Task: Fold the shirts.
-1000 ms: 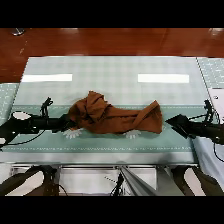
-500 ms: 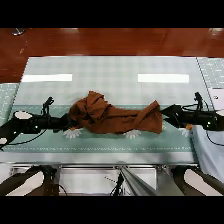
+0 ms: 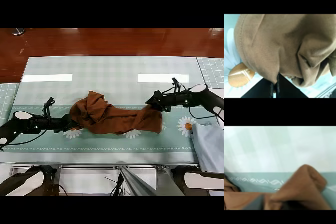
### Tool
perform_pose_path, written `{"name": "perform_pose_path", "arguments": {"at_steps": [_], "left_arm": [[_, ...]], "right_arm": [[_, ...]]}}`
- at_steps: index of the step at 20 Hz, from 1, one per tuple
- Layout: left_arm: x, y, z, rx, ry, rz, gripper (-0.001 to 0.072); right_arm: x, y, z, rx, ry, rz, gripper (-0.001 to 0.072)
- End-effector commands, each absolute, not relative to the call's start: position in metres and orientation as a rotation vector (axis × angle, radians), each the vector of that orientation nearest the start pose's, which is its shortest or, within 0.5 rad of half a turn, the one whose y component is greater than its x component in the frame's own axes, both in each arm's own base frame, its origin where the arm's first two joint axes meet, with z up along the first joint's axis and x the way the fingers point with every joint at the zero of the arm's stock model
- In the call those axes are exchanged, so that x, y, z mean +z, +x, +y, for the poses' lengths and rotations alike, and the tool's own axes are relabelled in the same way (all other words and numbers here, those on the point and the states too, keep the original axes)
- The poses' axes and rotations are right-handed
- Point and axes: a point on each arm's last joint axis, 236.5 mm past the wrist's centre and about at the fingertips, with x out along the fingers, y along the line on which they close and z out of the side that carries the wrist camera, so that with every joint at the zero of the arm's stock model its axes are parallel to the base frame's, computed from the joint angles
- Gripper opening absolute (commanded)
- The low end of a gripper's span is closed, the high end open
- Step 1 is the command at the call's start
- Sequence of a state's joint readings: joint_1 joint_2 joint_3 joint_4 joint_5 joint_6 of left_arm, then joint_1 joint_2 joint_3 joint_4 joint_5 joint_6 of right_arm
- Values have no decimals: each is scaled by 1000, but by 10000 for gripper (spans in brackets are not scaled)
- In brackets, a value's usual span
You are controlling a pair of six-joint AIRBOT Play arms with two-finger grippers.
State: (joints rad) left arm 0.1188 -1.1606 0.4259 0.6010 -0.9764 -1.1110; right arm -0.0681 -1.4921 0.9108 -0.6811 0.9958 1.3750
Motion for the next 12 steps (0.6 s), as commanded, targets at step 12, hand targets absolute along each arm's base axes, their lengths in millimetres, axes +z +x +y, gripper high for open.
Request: {"name": "perform_pose_path", "arguments": {"at_steps": [12], "left_arm": [[431,371,-117,-792,-650,175,28]], "right_arm": [[396,428,85,385,218,437,21]]}}
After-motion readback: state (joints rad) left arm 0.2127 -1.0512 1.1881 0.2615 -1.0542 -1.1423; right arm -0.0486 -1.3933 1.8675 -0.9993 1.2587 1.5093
